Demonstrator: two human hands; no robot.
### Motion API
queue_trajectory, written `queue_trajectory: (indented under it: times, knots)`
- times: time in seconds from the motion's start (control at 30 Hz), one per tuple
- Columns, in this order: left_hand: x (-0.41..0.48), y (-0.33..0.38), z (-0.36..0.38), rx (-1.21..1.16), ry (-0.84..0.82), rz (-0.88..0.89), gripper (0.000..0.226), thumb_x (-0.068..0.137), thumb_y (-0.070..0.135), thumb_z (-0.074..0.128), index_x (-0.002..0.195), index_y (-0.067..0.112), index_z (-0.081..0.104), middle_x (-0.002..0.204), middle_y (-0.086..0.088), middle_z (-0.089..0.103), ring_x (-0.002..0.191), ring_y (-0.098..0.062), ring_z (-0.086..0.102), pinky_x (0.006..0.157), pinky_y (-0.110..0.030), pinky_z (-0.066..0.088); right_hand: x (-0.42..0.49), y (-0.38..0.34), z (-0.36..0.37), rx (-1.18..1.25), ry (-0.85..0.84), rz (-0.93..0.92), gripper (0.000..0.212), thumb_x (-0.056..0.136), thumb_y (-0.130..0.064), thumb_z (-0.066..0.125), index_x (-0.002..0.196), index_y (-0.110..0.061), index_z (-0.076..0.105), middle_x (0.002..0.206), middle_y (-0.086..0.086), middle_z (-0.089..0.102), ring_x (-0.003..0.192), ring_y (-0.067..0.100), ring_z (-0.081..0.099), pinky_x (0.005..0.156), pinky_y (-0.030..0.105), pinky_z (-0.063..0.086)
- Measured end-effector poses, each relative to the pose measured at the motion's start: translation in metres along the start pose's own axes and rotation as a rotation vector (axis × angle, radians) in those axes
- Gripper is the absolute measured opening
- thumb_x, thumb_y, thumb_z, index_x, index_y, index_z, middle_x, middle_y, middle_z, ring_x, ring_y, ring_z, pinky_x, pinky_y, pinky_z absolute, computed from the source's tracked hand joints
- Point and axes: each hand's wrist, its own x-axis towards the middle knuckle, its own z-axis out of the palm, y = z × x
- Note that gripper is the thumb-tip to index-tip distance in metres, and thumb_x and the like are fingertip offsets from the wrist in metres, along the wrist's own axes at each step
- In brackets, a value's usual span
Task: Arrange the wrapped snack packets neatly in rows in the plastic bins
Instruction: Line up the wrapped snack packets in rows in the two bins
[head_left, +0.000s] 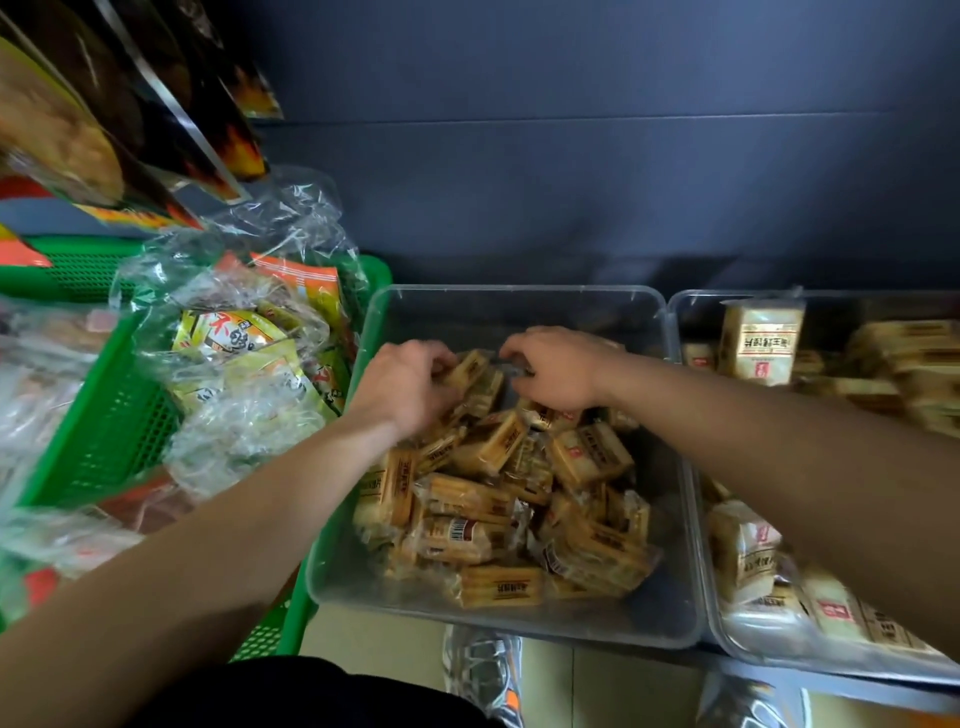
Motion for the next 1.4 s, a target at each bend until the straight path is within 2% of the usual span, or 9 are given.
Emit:
queue_trajectory:
  times: [0.17, 0.27, 0.4, 0.6, 0.73, 0.97, 1.03, 1.17, 1.4]
  knots:
    - [-0.01, -0.009, -0.002, -0.479, 0.001, 0.04, 0.019, 0.094, 0.03, 0.071, 0.112, 0.025, 0.076, 0.104, 0.008, 0.077, 0.1, -0.008, 0.07, 0.1, -0.035, 0.053, -0.007, 0.001, 0.0, 0.113, 0.067, -0.079, 0.077, 0.09, -0.033, 0.071, 0.157, -0.029, 0.032, 0.157, -0.001, 0.032, 0.142, 0.023, 0.034, 0.116, 0.041, 0.035]
    - [-0.014, -0.009, -0.005, -0.729, -0.02, -0.034, 0.018, 0.1, 0.024, 0.062, 0.111, 0.018, 0.074, 0.099, -0.003, 0.078, 0.098, -0.023, 0.073, 0.096, -0.046, 0.057, -0.005, 0.001, 0.001, 0.272, 0.078, -0.076, 0.057, 0.091, -0.03, 0.074, 0.143, -0.026, 0.051, 0.133, -0.005, 0.056, 0.123, 0.016, 0.055, 0.098, 0.032, 0.046]
    - [-0.014, -0.006, -0.009, -0.802, -0.024, -0.063, 0.016, 0.103, 0.017, 0.057, 0.111, 0.021, 0.07, 0.102, -0.003, 0.075, 0.1, -0.024, 0.073, 0.087, -0.035, 0.061, -0.009, 0.004, -0.005, 0.448, 0.044, -0.053, 0.039, 0.095, -0.027, 0.069, 0.132, -0.023, 0.059, 0.122, -0.006, 0.063, 0.108, 0.011, 0.06, 0.093, 0.03, 0.05]
    - [-0.009, -0.009, -0.011, -0.55, 0.024, -0.033, 0.027, 0.105, 0.011, 0.05, 0.127, 0.019, 0.065, 0.121, 0.0, 0.071, 0.113, -0.014, 0.066, 0.104, -0.028, 0.049, -0.016, 0.012, -0.012, 0.378, 0.142, -0.028, 0.029, 0.089, -0.024, 0.074, 0.113, -0.028, 0.058, 0.106, -0.011, 0.059, 0.096, 0.008, 0.059, 0.076, 0.025, 0.047]
    - [-0.009, -0.004, -0.009, -0.126, -0.154, -0.102, 0.041, 0.105, 0.019, 0.051, 0.146, 0.02, 0.049, 0.141, -0.005, 0.058, 0.108, -0.016, 0.059, 0.086, -0.024, 0.046, -0.029, 0.017, -0.02, -0.03, 0.265, 0.005, 0.024, 0.088, -0.035, 0.071, 0.106, -0.029, 0.056, 0.097, -0.01, 0.055, 0.092, 0.014, 0.055, 0.069, 0.03, 0.043]
    - [-0.014, 0.004, -0.015, -0.241, -0.275, -0.103, 0.03, 0.102, 0.01, 0.051, 0.119, 0.025, 0.07, 0.119, 0.006, 0.067, 0.107, -0.013, 0.062, 0.079, -0.02, 0.042, -0.037, 0.014, -0.023, -0.106, 0.141, 0.007, 0.021, 0.093, -0.045, 0.063, 0.09, -0.024, 0.067, 0.098, -0.008, 0.054, 0.095, 0.015, 0.057, 0.079, 0.034, 0.049]
    - [-0.015, 0.005, -0.014, -0.244, -0.26, -0.067, 0.028, 0.1, 0.008, 0.055, 0.114, 0.029, 0.069, 0.114, 0.009, 0.068, 0.106, -0.01, 0.063, 0.079, -0.017, 0.044, -0.033, 0.01, -0.017, -0.003, 0.116, -0.012, 0.018, 0.095, -0.039, 0.063, 0.104, -0.023, 0.067, 0.107, -0.009, 0.055, 0.105, 0.016, 0.057, 0.087, 0.032, 0.047]
    - [-0.017, 0.001, -0.01, -0.319, -0.223, -0.038, 0.037, 0.09, 0.016, 0.075, 0.123, 0.029, 0.065, 0.116, 0.01, 0.067, 0.11, -0.01, 0.063, 0.097, -0.029, 0.05, -0.027, 0.001, -0.006, -0.005, 0.043, -0.023, 0.052, 0.092, -0.042, 0.067, 0.141, -0.034, 0.05, 0.135, -0.003, 0.051, 0.127, 0.02, 0.048, 0.104, 0.041, 0.045]
    - [-0.02, -0.001, -0.015, -0.562, -0.25, 0.008, 0.053, 0.079, -0.005, 0.079, 0.122, 0.023, 0.066, 0.12, 0.008, 0.069, 0.114, -0.003, 0.063, 0.108, -0.033, 0.049, -0.021, 0.001, 0.0, 0.035, -0.014, -0.08, 0.058, 0.093, -0.055, 0.059, 0.147, -0.036, 0.048, 0.154, -0.008, 0.04, 0.142, 0.02, 0.031, 0.114, 0.042, 0.031]
